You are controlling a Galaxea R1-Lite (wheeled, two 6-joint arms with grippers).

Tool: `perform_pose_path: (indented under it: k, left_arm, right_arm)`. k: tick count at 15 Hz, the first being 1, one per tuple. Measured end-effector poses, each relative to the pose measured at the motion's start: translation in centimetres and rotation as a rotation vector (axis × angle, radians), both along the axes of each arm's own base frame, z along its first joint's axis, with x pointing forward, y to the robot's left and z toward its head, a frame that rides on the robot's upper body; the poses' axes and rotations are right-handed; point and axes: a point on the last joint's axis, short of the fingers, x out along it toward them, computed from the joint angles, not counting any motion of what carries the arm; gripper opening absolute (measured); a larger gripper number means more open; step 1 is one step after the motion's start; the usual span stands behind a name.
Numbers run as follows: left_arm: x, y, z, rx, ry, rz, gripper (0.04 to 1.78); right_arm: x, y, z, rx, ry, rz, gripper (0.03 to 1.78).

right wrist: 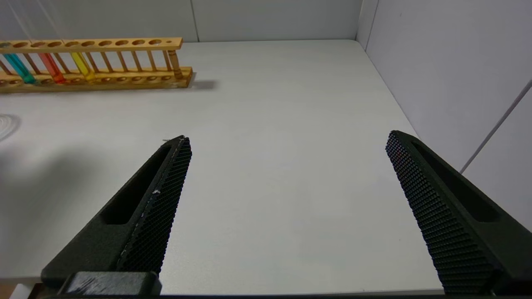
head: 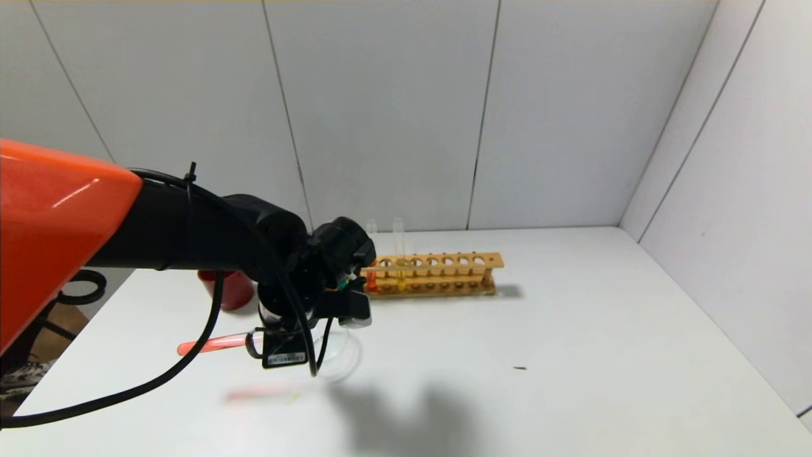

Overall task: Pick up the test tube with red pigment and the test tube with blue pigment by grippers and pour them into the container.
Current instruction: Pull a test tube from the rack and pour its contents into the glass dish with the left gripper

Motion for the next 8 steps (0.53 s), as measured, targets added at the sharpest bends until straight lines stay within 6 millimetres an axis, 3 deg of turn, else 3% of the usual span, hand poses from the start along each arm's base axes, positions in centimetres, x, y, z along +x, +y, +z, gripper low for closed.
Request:
perform_pose_path:
  k: [8]
  left_arm:
    - [1.4, -0.9, -1.0, 0.1, 0.025, -0.003, 0.31]
  right_arm:
    - [0.0, 0.0, 0.0, 0.0, 0.0, 0.0, 1.71]
